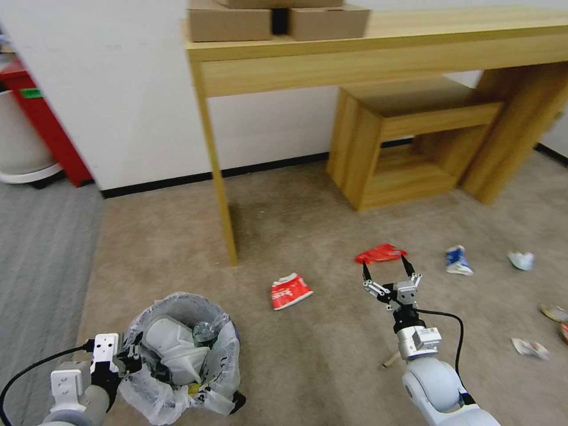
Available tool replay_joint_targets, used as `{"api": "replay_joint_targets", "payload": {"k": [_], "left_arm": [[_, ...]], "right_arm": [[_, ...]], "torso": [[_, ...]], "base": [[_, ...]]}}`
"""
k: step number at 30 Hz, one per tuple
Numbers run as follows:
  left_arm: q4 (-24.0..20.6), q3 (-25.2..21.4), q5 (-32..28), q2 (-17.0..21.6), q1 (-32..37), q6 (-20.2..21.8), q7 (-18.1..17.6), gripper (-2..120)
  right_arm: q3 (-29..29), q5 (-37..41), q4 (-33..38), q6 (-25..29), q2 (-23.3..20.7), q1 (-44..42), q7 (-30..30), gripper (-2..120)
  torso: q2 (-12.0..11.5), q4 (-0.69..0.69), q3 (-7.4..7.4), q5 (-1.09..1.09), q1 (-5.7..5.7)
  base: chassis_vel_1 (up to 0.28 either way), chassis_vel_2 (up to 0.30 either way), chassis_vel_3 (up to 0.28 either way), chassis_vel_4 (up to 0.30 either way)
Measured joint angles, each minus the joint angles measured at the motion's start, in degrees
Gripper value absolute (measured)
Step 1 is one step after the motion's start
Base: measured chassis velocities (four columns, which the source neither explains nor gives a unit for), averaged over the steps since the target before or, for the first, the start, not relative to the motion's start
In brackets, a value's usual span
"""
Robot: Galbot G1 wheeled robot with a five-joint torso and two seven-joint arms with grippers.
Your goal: Pick up the trash bin and place the garbage on the floor into it.
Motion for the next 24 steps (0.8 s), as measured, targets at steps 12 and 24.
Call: {"api": "replay_joint_targets", "payload": {"k": [12, 24], "left_arm": [[-0.24, 0.27, -0.48, 0.36, 0.10, 0.60, -0.34, 0], [0.28, 0.63, 0.11, 0.39, 0.15, 0.61, -0.26, 0]], "right_arm": [[-1.15, 0.30, 0.72, -1.70, -0.72, 0.53, 0.43, 100], [-1.89, -0.46, -0.54, -0.78, 0.71, 0.82, -0.99, 100]], "torso": [[0.00, -0.03, 0.00, -0.01, 0.00], [0.00, -0.03, 0.00, -0.01, 0.00]], "base": [[0.005, 0.003, 0.005, 0.006], [0.000, 0.000, 0.000, 0.000]]}}
